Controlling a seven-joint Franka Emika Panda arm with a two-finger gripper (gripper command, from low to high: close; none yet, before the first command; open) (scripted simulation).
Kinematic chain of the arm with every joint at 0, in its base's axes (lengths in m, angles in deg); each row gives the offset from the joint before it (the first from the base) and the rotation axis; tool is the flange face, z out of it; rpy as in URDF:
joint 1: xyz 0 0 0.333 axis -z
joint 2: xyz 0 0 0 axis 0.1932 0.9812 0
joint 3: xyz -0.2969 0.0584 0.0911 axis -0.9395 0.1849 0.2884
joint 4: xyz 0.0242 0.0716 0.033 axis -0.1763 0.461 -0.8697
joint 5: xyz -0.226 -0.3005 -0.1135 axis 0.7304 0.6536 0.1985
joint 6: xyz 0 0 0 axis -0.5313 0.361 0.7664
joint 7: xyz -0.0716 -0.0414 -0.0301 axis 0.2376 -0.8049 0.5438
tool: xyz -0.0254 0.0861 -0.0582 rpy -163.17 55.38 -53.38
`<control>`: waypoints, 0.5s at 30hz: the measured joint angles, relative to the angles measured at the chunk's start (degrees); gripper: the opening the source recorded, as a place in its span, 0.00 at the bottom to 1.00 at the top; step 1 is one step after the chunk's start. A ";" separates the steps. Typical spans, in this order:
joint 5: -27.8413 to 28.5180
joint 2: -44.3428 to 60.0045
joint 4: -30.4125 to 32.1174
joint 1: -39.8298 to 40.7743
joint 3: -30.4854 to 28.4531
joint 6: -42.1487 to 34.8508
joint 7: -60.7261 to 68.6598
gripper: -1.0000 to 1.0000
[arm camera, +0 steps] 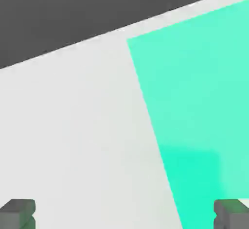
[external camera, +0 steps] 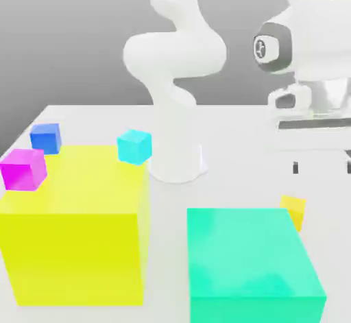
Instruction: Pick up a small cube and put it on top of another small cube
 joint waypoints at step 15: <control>43.68 18.63 1.52 -6.05 -7.72 6.92 -43.13 0.50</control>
